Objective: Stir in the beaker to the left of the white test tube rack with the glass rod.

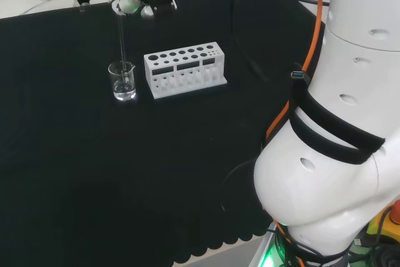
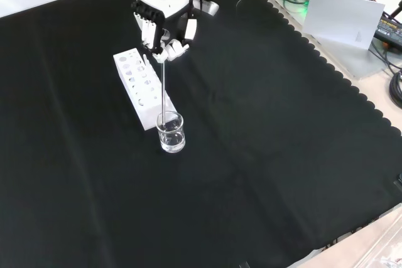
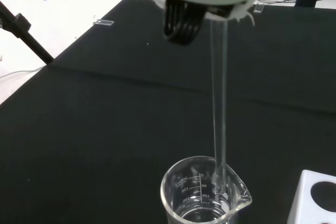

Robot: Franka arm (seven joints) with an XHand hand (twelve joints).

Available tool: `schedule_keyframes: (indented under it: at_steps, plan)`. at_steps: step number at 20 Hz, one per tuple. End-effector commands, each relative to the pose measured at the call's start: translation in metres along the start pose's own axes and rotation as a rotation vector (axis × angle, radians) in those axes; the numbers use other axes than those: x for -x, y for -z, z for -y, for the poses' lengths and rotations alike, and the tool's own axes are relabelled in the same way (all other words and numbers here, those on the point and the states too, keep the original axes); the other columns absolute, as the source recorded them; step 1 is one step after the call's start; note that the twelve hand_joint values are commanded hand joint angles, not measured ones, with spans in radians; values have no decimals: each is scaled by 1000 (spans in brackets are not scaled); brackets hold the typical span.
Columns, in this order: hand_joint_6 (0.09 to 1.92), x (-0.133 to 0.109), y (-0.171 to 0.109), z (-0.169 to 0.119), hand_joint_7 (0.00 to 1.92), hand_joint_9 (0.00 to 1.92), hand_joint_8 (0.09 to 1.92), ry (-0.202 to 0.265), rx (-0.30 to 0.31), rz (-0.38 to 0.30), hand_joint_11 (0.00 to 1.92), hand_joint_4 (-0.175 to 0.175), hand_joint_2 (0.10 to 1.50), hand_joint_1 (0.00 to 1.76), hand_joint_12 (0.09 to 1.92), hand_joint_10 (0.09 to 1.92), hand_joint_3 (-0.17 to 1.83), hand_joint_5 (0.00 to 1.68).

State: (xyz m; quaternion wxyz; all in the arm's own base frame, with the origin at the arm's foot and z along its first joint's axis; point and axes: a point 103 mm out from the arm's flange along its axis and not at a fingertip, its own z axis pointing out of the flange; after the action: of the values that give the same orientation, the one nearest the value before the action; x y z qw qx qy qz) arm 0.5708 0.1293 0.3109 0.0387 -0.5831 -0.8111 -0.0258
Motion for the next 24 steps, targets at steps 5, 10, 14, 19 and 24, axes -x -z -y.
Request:
schedule_keyframes:
  at_steps: [5,10,14,19,24]
  plan:
    - [725,13,-15,5,1215,1749,1144,-8,-4,-8,1737,-175,609,1316,728,703,854,1147]
    - [727,7,-27,12,1214,1749,1145,-9,-16,-11,1737,-175,610,1316,729,704,852,1145]
    - [727,-9,-35,14,1213,1749,1146,8,-37,-8,1737,-175,611,1316,729,704,851,1145]
    - [727,-29,-39,7,1212,1749,1146,20,-55,-14,1737,-175,612,1316,729,704,850,1144]
    - [726,-22,-37,-8,1212,1749,1146,22,-64,-15,1737,-175,612,1316,730,704,849,1144]
